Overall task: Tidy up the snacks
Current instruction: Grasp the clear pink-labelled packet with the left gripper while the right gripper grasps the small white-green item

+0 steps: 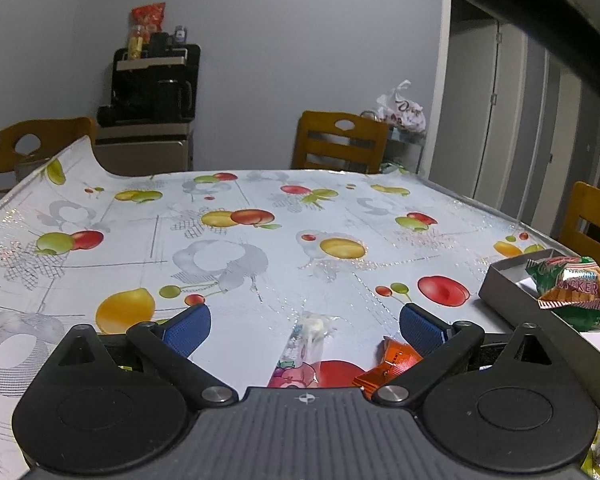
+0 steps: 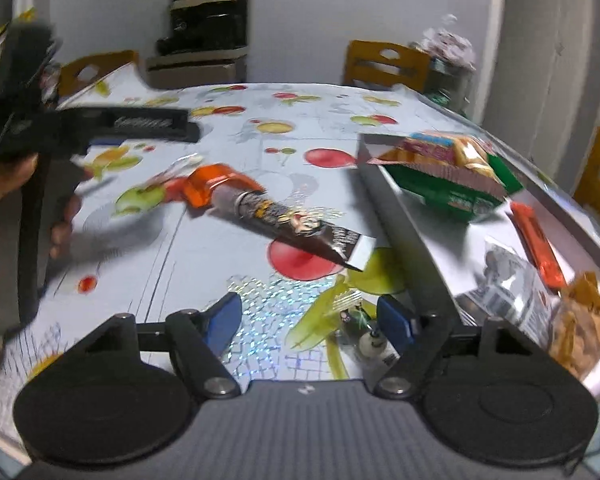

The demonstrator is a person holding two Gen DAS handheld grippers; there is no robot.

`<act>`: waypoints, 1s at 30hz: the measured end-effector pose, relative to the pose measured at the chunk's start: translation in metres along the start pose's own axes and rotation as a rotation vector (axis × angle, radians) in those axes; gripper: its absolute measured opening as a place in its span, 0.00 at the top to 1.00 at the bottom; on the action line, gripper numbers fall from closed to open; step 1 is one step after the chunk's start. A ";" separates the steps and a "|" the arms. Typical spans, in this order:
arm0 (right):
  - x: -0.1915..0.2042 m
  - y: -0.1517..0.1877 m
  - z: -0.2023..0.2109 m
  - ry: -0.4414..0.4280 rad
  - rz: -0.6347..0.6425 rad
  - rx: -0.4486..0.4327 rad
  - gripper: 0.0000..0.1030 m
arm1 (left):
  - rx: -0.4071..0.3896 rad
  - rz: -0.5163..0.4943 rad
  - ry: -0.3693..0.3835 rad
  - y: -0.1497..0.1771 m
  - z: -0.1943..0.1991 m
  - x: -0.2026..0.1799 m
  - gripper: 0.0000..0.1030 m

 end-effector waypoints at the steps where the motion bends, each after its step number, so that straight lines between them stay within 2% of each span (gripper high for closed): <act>1: 0.001 0.000 0.001 -0.019 0.007 0.003 0.34 | 0.007 -0.004 0.000 0.000 -0.001 -0.001 0.03; 7: -0.009 0.000 0.007 -0.046 0.010 0.012 0.34 | 0.113 -0.039 -0.016 0.005 -0.017 -0.003 0.20; 9: -0.012 0.001 0.010 -0.053 0.002 0.009 0.34 | 0.156 -0.023 -0.011 0.008 -0.024 0.000 0.35; 11: -0.014 0.001 0.012 -0.055 0.002 0.005 0.34 | 0.198 -0.011 -0.011 0.010 -0.029 0.003 0.43; 13: -0.015 0.003 0.012 -0.054 -0.003 0.007 0.34 | 0.194 -0.019 -0.019 0.011 -0.028 0.002 0.46; 14: -0.015 0.003 0.012 -0.056 -0.005 0.008 0.34 | 0.194 -0.021 -0.025 0.011 -0.028 0.002 0.50; 15: -0.015 0.003 0.012 -0.057 -0.005 0.008 0.34 | 0.192 -0.021 -0.032 0.011 -0.027 0.003 0.60; 18: -0.014 0.003 0.012 -0.056 -0.002 0.007 0.34 | 0.186 -0.003 -0.018 0.011 -0.026 0.005 0.74; 24: -0.013 0.003 0.009 -0.049 0.007 0.014 0.38 | 0.187 0.022 0.028 0.010 -0.027 0.007 0.78; 30: -0.010 0.004 0.007 -0.041 0.034 0.013 0.44 | 0.187 0.029 0.031 0.011 -0.027 0.008 0.80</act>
Point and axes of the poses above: each gripper's, at about its wrist camera, not at the fingertips, and z roughly against the way its jaws point, x to its left, y to its underside, the point moved 4 cm from there along -z, roughly the way its jaws point, and after that the axes turned 1 degree about -z, right-handed, at the moved point
